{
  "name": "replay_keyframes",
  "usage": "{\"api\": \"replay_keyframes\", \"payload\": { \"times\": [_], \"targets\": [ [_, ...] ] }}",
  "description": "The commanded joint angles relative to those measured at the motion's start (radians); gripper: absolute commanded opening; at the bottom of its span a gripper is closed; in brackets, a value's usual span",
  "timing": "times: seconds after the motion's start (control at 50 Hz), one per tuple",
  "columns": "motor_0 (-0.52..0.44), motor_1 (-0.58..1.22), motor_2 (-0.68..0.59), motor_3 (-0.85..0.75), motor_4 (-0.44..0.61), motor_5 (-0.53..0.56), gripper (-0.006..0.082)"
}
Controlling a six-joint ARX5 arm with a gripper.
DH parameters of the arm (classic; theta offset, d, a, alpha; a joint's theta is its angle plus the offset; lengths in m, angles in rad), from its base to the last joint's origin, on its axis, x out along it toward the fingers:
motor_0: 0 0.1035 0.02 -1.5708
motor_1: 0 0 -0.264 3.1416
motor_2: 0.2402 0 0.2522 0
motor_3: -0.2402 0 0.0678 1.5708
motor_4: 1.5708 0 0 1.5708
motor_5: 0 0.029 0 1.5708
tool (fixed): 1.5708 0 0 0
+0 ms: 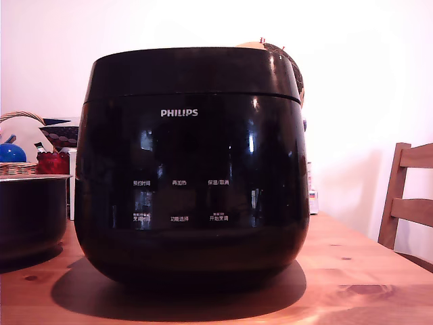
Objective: Open the rice cooker by pressing the large metal button on the top of its lid with medium force
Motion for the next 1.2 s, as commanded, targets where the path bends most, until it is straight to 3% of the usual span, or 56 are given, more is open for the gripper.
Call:
{"api": "replay_keyframes", "payload": {
  "times": [0.0,0.36,0.48,0.56,0.66,0.86,0.98,1.18],
  "targets": [
    [0.062,-0.014,0.005,0.042,0.15,-0.031,-0.0021],
    [0.062,-0.014,0.006,0.07,0.195,-0.047,-0.0021],
    [0.061,-0.014,0.006,0.143,0.235,-0.143,-0.0021],
    [0.06,-0.014,0.01,0.194,0.271,-0.278,-0.0021],
    [0.06,-0.014,0.019,0.219,0.327,-0.344,-0.0021],
    [0.059,-0.014,0.061,0.201,0.598,-0.497,-0.0021],
    [0.05,0.001,0.113,0.153,0.773,-0.506,-0.0021],
    [-0.066,0.063,0.196,0.135,0.83,-0.502,-0.0021]
  ]
}}
